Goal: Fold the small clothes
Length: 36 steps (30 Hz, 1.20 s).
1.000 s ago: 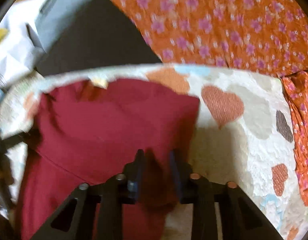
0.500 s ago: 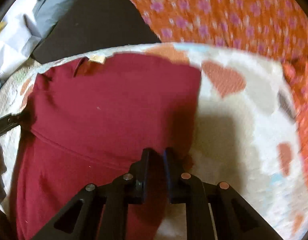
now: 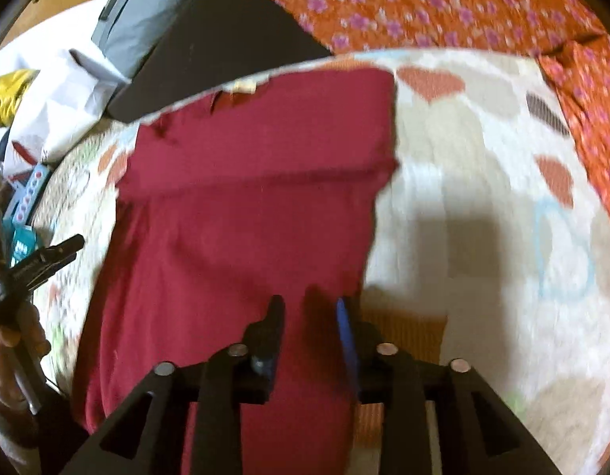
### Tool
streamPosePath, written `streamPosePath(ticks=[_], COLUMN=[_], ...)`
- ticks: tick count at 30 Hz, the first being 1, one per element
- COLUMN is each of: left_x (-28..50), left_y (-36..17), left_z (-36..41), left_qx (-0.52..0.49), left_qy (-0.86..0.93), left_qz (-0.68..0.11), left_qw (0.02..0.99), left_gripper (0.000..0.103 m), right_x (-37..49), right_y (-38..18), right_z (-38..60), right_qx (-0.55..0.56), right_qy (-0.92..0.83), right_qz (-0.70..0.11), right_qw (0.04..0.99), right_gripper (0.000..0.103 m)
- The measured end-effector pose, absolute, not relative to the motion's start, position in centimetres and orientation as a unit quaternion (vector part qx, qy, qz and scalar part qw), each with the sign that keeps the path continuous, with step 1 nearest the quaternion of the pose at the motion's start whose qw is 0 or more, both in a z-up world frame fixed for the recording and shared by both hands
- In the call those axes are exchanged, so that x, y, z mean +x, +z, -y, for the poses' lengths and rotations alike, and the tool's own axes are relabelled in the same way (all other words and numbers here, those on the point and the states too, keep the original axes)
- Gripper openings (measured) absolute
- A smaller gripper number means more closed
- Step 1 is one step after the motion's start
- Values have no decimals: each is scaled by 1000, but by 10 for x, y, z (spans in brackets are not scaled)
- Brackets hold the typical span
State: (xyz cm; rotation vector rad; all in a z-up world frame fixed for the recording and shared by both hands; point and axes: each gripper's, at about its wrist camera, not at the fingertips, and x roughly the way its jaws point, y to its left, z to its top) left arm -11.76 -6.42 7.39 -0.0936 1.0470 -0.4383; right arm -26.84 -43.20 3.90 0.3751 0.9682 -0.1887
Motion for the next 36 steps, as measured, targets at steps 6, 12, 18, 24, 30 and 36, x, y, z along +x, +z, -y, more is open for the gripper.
streamPosePath(ticks=[6,12,18,24,30,36], left_x=[-150,-159,-166,-175,-176,-185], left_y=[56,42,35,32,31,32], left_z=[49,43,42,51,52,52], left_qx=[-34,-24,-11,32,36,45], left_qy=[-197,-184,-181,-172,-170,-171], left_qz=[-520,-531,-528,-511,-506,-497], left_qw=[831,827,830,841,845,850], left_gripper=[64,64,64,66,66,66], right_x=[-294,-294,-308,-319,-338,-356], right_y=[17,8,21,9,29,20], right_z=[433,427,429,444,439,414], right_qx=[204,202,171,217,241,229], right_qy=[-114,-102,-124,-126,-107,-73], right_qz=[-471,-442,-426,-428,-409,-439], right_qw=[850,868,880,868,874,866], right_gripper=[39,19,7,5,8,36])
